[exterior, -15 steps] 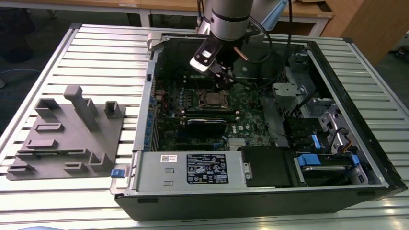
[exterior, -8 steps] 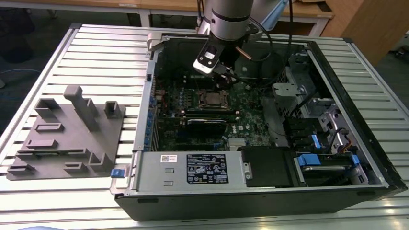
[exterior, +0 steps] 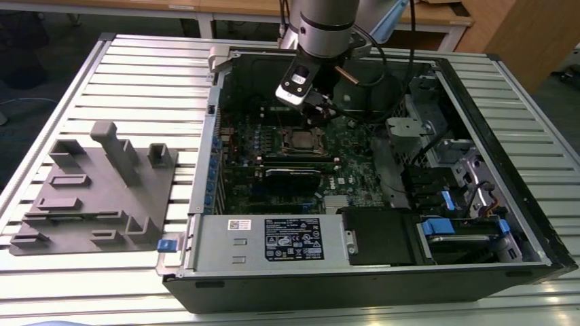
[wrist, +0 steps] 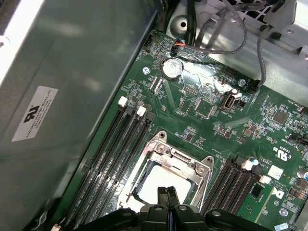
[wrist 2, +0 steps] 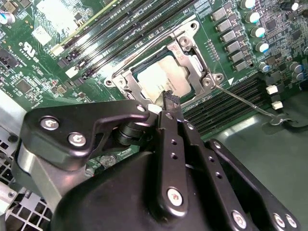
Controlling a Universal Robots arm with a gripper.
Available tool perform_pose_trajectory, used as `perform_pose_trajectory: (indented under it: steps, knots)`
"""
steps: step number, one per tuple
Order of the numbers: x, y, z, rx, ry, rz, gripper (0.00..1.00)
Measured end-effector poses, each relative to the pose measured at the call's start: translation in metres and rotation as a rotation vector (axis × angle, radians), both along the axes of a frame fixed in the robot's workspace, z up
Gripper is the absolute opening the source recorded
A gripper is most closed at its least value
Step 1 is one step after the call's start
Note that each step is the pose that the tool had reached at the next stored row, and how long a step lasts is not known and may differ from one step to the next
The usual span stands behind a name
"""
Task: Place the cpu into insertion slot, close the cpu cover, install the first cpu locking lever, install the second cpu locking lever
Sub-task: 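Close the cpu cover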
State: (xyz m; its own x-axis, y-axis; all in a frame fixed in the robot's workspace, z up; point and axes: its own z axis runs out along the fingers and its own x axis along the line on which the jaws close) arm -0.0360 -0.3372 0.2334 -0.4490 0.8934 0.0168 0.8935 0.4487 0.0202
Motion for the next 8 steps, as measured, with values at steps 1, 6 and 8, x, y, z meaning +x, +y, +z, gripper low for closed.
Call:
perform_pose_trajectory:
  steps: [1, 6, 8]
  knots:
    - [0.0000, 0.0000, 0.0000, 0.0000, 0.0000, 0.000, 0.11]
    - [0.0000, 0.0000, -0.0001, -0.0001, 0.0000, 0.046, 0.11]
    - [0.0000, 0.0000, -0.0003, 0.0000, 0.0000, 0.078, 0.11]
